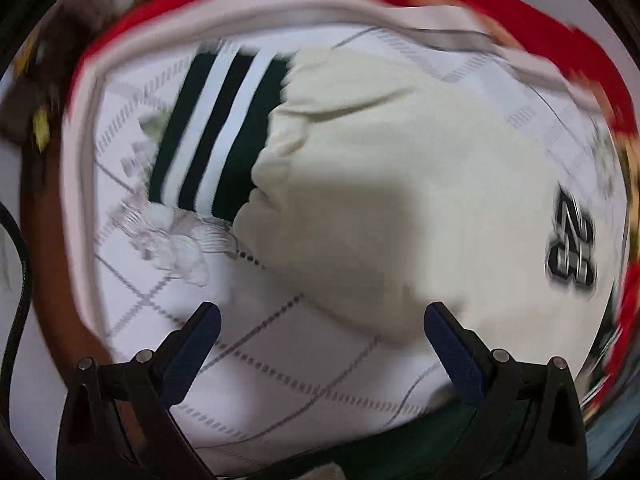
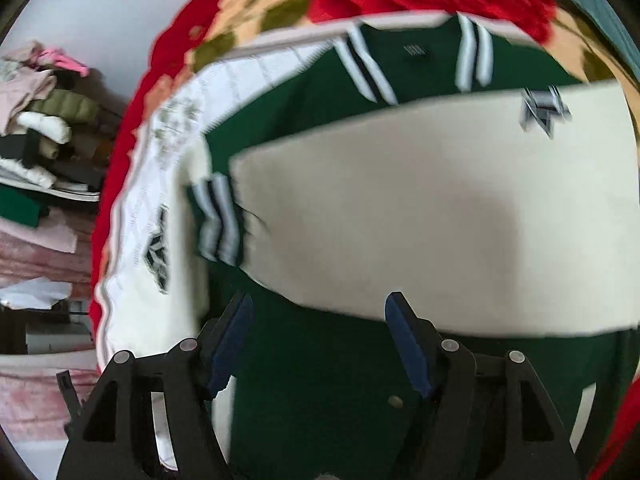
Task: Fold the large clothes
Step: 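Fold the held sleeve across the jacket body with the right gripper, then grasp the numbered sleeve cuff with the left gripper and fold it across the body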
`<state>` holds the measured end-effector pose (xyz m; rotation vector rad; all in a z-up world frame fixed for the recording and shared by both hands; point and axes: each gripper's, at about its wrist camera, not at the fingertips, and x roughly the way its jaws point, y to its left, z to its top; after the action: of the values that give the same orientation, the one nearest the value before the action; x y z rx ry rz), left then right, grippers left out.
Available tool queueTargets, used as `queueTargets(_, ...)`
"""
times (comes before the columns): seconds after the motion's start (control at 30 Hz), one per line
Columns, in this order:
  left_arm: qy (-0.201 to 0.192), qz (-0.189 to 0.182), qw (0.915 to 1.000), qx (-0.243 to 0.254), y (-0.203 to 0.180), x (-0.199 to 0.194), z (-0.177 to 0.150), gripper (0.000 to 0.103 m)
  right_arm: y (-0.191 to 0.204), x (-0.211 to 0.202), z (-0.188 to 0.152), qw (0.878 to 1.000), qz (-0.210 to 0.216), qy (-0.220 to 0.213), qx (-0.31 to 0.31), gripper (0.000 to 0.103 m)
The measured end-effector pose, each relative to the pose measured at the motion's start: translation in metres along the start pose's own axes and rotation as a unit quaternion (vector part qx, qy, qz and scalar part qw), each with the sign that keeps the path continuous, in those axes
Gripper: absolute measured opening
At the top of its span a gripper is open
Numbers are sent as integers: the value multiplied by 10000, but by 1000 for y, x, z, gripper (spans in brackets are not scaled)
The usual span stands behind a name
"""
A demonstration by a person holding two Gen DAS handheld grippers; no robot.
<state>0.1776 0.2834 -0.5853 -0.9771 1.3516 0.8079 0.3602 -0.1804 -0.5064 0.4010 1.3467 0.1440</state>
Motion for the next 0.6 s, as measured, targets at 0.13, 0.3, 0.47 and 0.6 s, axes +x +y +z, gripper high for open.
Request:
queueTargets(0.13,172,-128,9978,-629,12,28,24,100,-15,18,-7,9995,-107,177,230,71)
queueTargets(0.3,-716,97,9946,-741,12,10,59,34,-9,27,-10,9993,-75,155,330,71)
queueTargets(0.47,-1543,-28,9871,-421,13,-13,119,26,9,27,0,9997,-18,-12,224,71)
queueTargets(0.6,-1670,-492,9847,34,12,-30,133,26,24,26,8,9999,-18,-85,61,71)
